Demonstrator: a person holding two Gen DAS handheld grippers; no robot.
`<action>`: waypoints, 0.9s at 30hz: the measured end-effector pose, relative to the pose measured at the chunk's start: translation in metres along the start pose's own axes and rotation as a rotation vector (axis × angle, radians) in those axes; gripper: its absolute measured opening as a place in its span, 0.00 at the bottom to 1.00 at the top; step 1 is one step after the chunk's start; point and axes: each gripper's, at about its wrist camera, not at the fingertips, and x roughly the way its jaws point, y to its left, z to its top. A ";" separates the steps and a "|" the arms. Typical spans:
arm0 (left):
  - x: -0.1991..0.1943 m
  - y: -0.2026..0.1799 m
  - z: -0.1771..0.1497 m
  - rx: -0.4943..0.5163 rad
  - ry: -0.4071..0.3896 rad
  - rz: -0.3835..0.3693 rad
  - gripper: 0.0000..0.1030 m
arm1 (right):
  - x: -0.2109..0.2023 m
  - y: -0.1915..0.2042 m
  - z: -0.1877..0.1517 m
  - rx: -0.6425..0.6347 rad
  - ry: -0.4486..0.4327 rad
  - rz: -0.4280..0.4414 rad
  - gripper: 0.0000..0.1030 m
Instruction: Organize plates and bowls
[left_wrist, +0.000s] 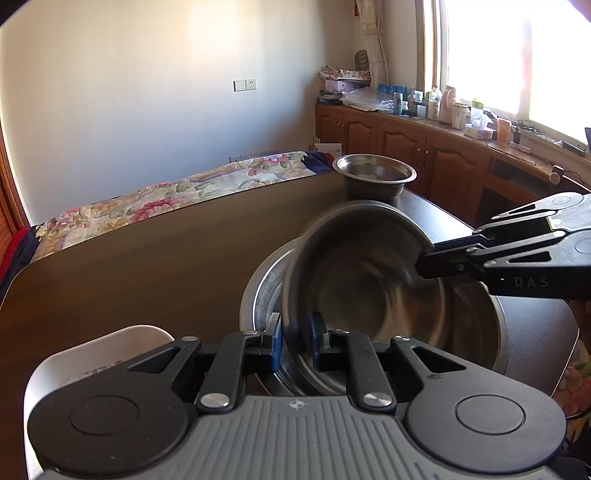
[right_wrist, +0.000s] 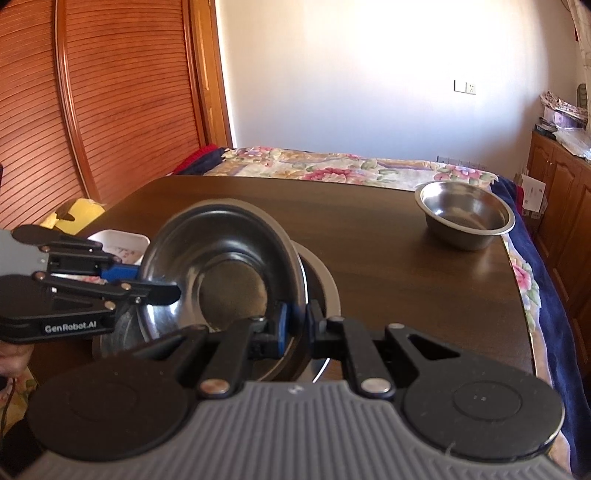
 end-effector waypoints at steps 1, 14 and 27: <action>0.000 0.000 0.001 0.002 -0.002 0.003 0.17 | 0.000 0.000 0.000 -0.007 0.001 -0.002 0.11; -0.005 0.001 0.001 -0.020 -0.038 0.010 0.17 | 0.002 0.007 0.005 -0.096 0.010 -0.044 0.10; 0.003 -0.005 0.009 -0.024 -0.055 0.008 0.17 | 0.009 0.008 0.000 -0.094 -0.018 -0.049 0.11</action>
